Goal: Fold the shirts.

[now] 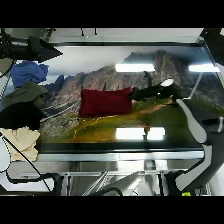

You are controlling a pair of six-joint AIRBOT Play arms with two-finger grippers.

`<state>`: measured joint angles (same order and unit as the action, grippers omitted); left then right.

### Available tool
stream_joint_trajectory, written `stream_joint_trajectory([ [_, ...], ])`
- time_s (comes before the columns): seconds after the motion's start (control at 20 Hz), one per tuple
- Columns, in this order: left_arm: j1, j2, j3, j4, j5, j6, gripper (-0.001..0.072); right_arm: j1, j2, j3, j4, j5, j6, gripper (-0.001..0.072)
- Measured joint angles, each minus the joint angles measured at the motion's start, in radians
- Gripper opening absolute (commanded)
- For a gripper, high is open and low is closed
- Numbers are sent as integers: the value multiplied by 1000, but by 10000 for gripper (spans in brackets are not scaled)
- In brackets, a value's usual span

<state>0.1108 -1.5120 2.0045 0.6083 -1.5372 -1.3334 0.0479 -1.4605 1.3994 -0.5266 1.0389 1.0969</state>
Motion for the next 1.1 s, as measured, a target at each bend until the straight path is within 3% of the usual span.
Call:
stream_joint_trajectory([
  [0.15, 0, 0, 0, 0, -8, 0, 17, -167, 105, -2, -60, -12, 50, 15],
  [0.4, 0, 0, 0, 0, -15, 0, 17, -575, 291, -59, -307, 55, 197, 15],
  [0.65, 0, 0, 0, 0, -21, 0, 17, -985, 475, -301, -431, 118, 251, 16],
  [0.9, 0, 0, 0, 0, -54, 2, 17, -1175, 551, -559, -491, 119, 257, 21],
  [0.95, 0, 0, 0, 0, -61, 2, 17, -1188, 557, -600, -499, 119, 256, 127],
  [1.0, 0, 0, 0, 0, -66, 2, 17, -1198, 560, -629, -504, 119, 255, 421],
  [1.05, 0, 0, 0, 0, -70, 2, 17, -1204, 564, -649, -510, 123, 252, 623],
  [1.1, 0, 0, 0, 0, -72, 2, 17, -1210, 570, -660, -513, 128, 245, 619],
])
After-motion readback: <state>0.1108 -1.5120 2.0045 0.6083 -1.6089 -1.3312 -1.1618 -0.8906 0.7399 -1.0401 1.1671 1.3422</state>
